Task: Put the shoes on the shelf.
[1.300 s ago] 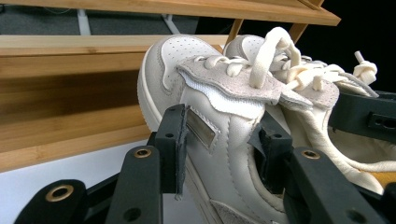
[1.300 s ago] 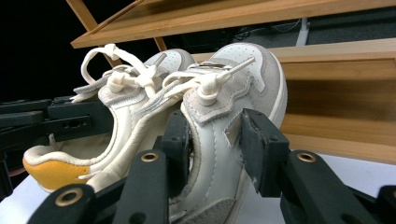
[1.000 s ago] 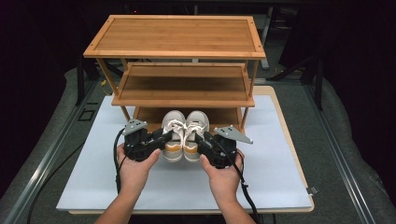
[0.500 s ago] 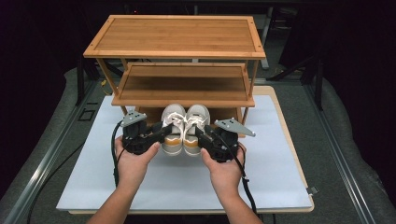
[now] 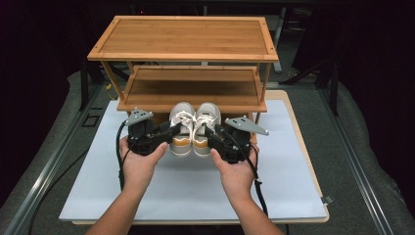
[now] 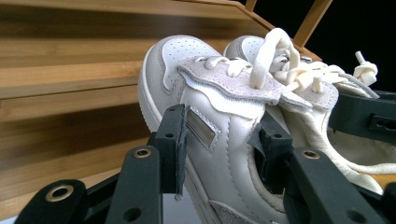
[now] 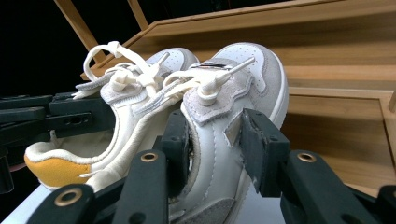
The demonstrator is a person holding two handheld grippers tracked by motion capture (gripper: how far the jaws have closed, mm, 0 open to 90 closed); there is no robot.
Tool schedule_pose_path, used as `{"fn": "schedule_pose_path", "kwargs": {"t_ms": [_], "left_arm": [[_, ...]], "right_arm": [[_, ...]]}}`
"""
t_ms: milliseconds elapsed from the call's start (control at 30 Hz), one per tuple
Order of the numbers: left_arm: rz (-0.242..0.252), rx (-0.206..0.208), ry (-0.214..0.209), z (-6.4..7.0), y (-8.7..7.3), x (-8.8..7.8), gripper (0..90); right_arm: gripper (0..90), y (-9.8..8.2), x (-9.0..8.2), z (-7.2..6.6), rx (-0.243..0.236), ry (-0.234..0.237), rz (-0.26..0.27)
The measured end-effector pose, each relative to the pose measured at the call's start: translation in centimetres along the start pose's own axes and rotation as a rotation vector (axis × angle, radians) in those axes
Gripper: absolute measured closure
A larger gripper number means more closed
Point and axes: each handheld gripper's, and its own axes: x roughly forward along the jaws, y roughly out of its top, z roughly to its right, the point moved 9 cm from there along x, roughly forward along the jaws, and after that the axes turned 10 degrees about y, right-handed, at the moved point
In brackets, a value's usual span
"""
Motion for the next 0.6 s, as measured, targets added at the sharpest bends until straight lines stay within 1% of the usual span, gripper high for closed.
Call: {"fn": "schedule_pose_path", "kwargs": {"t_ms": [133, 167, 200, 267, 300, 367, 400, 467, 500, 533, 600], "left_arm": [[0.004, -0.002, -0.002, 0.0, 0.4, 0.0, 60.8], [0.003, -0.002, -0.003, 0.0, 0.5, 0.0, 60.7], [0.003, -0.005, -0.004, 0.0, 0.6, 0.0, 60.8], [0.002, -0.006, -0.004, -0.1, 0.7, 0.1, 60.8], [0.001, -0.007, -0.005, -0.1, 0.8, 0.2, 60.8], [0.001, -0.005, -0.003, -0.2, 1.0, 0.4, 60.8], [0.001, -0.007, -0.003, -0.2, 1.1, 0.5, 60.8], [0.001, -0.017, -0.006, -0.4, 1.3, 0.6, 60.7], [0.002, -0.019, -0.010, -0.5, 1.4, 0.7, 60.8], [0.002, -0.021, -0.011, -0.5, 1.5, 0.8, 60.7], [0.000, -0.025, -0.009, -0.7, 1.8, 1.0, 60.8]], "right_arm": [[63.4, 0.4, -0.1, 0.0, -0.003, 0.002, -0.002], [63.3, 0.5, -0.1, 0.0, -0.003, -0.006, 0.005], [63.3, 0.6, -0.1, 0.0, -0.004, 0.001, 0.000], [63.3, 0.8, 0.0, 0.0, -0.005, -0.007, 0.000], [63.3, 0.8, 0.1, 0.0, -0.007, 0.001, -0.005], [63.3, 1.1, 0.3, 0.1, -0.010, -0.005, -0.003], [63.3, 1.1, 0.3, 0.2, -0.013, -0.012, -0.007], [63.2, 1.3, 0.5, 0.3, -0.018, -0.001, -0.015], [63.2, 1.5, 0.6, 0.3, -0.019, 0.004, -0.010], [63.2, 1.6, 0.7, 0.4, -0.022, -0.004, -0.005], [63.2, 1.9, 1.0, 0.4, -0.032, -0.001, -0.008]]}}
